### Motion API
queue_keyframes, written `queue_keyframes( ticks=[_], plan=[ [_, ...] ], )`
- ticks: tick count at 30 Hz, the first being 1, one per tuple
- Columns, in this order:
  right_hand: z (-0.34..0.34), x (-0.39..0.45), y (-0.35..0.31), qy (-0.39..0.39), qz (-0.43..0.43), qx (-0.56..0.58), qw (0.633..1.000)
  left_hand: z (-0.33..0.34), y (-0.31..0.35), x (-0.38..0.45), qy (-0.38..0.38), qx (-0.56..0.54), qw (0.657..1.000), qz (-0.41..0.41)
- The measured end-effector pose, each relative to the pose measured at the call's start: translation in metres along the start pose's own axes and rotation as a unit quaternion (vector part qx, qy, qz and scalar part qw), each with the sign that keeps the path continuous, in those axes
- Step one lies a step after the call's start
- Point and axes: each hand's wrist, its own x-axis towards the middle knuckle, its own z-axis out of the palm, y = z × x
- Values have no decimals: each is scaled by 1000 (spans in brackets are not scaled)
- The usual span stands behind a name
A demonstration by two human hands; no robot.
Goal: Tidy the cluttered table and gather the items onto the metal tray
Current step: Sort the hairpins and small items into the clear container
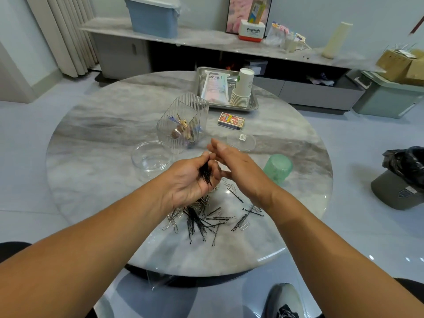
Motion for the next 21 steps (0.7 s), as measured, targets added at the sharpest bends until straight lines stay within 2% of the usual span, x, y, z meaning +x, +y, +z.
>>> queue_keyframes(
  ticks=[3, 5, 7, 11, 16, 19, 21],
  plan=[
    [10, 0, 6, 109, -29, -11, 993, 1, -1, 2, 16, 22, 999, 30],
    [17, -5, 11, 228, -65, -75, 969, 3, -1, 3, 30, 17, 997, 62],
    [28, -12, 11, 280, -81, -110, 950, 7, 1, 5, 50, 6, 994, 99],
    [53, -21, 10, 229, -23, -145, 962, 16, -3, 4, 76, -42, 991, 106],
    [61, -15, 5, 234, 20, -145, 961, 24, -18, 1, 128, 61, 983, 120],
    [54, -8, 5, 251, 46, -120, 960, 27, -29, -3, 130, 88, 981, 117],
    [50, -3, 4, 255, 72, -87, 960, 28, -34, -1, 162, 99, 973, 134]
  ],
)
